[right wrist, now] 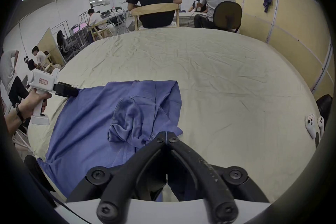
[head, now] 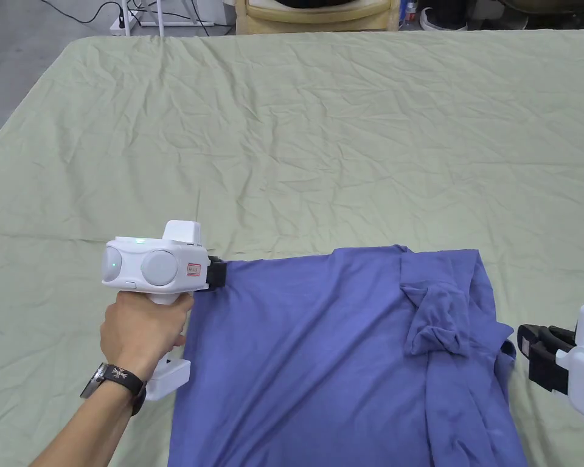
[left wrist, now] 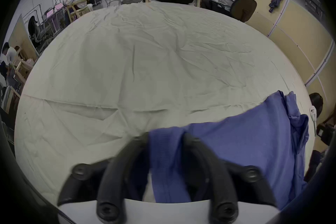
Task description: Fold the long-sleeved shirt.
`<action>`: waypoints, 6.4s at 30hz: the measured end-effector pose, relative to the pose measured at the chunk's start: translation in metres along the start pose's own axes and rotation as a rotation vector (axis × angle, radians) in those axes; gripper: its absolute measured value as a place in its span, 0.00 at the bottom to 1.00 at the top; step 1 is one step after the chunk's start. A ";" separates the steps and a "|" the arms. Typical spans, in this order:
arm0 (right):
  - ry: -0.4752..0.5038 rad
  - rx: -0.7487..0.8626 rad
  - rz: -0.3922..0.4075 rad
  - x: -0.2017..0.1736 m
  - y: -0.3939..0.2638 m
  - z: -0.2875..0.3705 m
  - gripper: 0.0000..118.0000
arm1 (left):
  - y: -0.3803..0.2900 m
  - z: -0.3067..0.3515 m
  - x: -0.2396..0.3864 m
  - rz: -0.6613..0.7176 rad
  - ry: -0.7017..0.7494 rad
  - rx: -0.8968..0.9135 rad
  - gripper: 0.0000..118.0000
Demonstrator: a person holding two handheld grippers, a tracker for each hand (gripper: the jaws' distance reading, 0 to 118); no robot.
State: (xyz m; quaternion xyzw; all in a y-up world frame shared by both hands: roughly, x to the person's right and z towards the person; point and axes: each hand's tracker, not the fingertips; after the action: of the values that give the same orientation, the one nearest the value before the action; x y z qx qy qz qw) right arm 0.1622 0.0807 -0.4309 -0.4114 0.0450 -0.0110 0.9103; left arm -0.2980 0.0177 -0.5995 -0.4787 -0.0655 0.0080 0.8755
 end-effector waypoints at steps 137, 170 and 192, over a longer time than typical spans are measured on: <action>0.212 0.184 0.149 -0.094 -0.084 0.189 0.00 | -0.226 0.304 0.002 0.109 -0.153 0.162 0.01; 0.171 0.035 0.153 -0.118 -0.084 0.156 0.00 | -0.208 0.102 -0.143 0.353 -0.803 -0.162 0.77; 0.185 0.007 0.093 -0.102 -0.090 0.142 0.00 | -0.193 0.071 -0.049 0.205 -0.731 -0.277 0.09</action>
State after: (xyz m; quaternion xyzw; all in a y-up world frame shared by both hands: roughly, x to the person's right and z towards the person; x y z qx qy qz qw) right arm 0.0753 0.1332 -0.2621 -0.4029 0.1480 -0.0069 0.9032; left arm -0.3647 -0.0306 -0.4051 -0.5618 -0.3251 0.2561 0.7164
